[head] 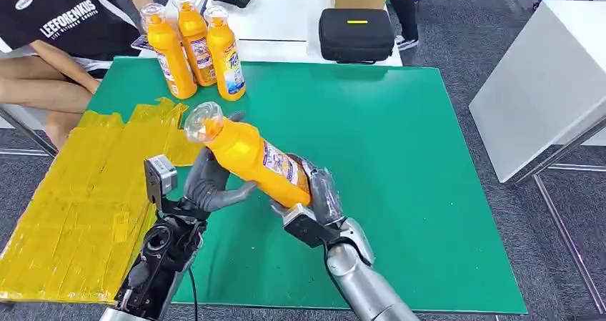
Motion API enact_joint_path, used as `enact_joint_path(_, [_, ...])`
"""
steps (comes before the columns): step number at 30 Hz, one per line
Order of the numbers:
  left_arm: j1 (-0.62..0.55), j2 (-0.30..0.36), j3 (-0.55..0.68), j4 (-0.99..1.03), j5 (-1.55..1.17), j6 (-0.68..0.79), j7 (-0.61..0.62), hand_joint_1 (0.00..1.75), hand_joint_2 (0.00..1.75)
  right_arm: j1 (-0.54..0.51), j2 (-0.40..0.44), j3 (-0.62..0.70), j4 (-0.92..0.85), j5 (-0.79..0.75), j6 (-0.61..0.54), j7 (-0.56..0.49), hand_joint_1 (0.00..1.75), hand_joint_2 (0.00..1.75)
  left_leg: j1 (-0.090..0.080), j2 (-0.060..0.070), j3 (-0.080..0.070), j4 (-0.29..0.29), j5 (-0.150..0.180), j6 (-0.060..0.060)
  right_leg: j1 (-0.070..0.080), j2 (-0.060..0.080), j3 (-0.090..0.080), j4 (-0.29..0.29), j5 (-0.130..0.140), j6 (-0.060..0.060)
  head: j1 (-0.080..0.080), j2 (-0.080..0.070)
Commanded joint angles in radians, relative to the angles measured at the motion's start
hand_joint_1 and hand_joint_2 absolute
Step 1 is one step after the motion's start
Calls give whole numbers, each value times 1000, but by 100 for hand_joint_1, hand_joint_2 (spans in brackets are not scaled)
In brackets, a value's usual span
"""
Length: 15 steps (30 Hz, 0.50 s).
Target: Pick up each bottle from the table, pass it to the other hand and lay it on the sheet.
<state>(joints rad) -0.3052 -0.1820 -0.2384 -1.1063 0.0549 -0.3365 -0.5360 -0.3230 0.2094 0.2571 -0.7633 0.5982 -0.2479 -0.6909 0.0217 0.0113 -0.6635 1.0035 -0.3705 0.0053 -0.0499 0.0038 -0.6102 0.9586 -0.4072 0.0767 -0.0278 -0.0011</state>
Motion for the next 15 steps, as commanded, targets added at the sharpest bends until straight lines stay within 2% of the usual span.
enact_joint_path(1, [-32, 14, -19, 35, -1, 4, 1, 0, 175, -61, 16, 35, 135, 11, 20, 1, 175, 175, 1, -1, 7, 1, -3, 1, 1, 0, 7, 1, -3, -7, 0, 0])
enact_joint_path(4, [-23, 14, -22, 19, -4, 2, 7, 0, 175, -75, 22, 30, 165, 7, 13, 7, 175, 175, 0, 0, 3, 0, -1, 0, 1, 0, 3, 0, -1, -4, 0, 0])
enact_joint_path(15, [-46, 9, -15, 58, 3, -8, 13, 0, 175, -96, 46, 73, 240, 61, -49, 10, 175, 175, 1, -1, 9, 1, -5, 1, 2, -1, 9, 1, -4, -9, 0, 0])
